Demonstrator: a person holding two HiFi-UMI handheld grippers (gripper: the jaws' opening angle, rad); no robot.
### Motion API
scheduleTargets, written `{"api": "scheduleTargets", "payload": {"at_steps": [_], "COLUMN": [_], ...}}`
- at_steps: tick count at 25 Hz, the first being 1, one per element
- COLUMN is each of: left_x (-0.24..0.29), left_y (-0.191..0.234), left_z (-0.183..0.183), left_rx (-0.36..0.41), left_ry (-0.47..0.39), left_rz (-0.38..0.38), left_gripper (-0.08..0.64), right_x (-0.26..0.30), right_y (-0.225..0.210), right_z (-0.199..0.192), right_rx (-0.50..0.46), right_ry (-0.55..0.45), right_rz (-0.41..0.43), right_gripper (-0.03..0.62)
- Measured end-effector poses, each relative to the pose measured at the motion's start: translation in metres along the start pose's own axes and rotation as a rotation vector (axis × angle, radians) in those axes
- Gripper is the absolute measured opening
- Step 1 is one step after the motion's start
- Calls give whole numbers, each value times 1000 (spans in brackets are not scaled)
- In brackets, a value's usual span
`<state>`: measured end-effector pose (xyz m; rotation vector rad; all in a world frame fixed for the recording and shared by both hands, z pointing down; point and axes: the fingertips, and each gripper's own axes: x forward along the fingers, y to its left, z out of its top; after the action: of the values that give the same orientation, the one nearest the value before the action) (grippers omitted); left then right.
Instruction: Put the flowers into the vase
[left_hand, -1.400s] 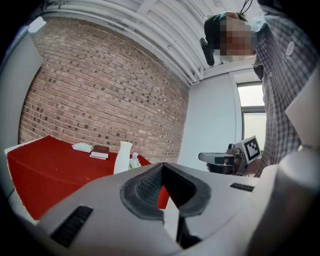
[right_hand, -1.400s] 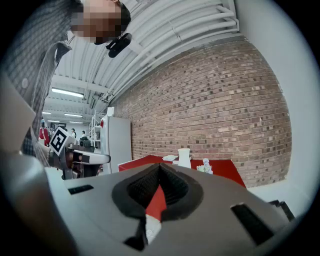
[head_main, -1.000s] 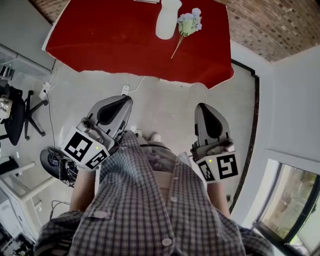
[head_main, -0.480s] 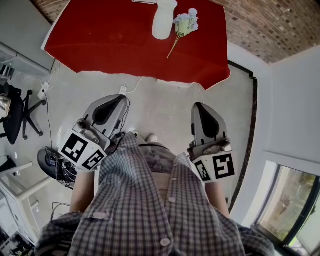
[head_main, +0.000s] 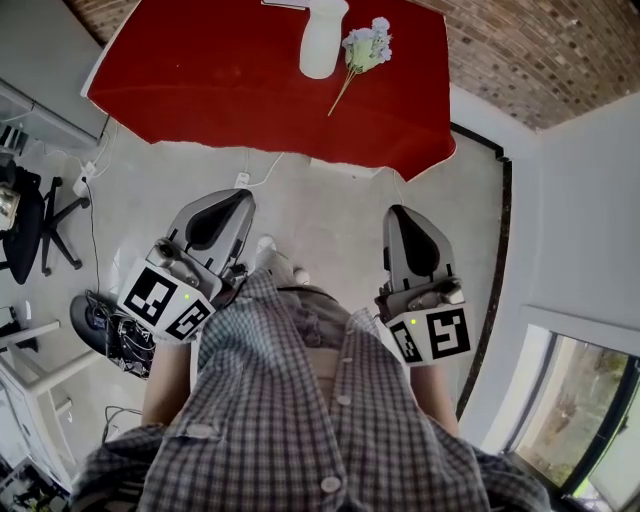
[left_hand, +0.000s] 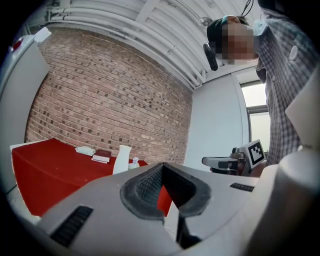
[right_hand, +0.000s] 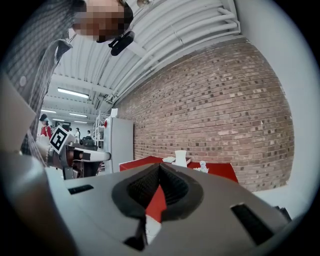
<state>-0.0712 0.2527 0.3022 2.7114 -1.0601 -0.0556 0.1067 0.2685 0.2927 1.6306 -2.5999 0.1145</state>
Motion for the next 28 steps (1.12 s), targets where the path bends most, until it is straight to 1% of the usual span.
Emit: {"api": "scheduleTargets", "payload": {"at_steps": [6, 11, 28], "left_x": [4, 17, 79], "left_y": [6, 18, 79], "left_z": [-2, -1, 20], "left_rx": [-4, -1, 0], "left_ry": [1, 18, 40], "left_rz": [-4, -24, -93], "left_gripper": [7, 7, 8], "right_x": [5, 17, 89], "right_y": [2, -6, -38], "right_z": [-9, -11, -2], "right_rx": [9, 16, 29], "right_ry": [15, 30, 42], "right_rz": [-4, -29, -97], "right_gripper": [6, 6, 6]}}
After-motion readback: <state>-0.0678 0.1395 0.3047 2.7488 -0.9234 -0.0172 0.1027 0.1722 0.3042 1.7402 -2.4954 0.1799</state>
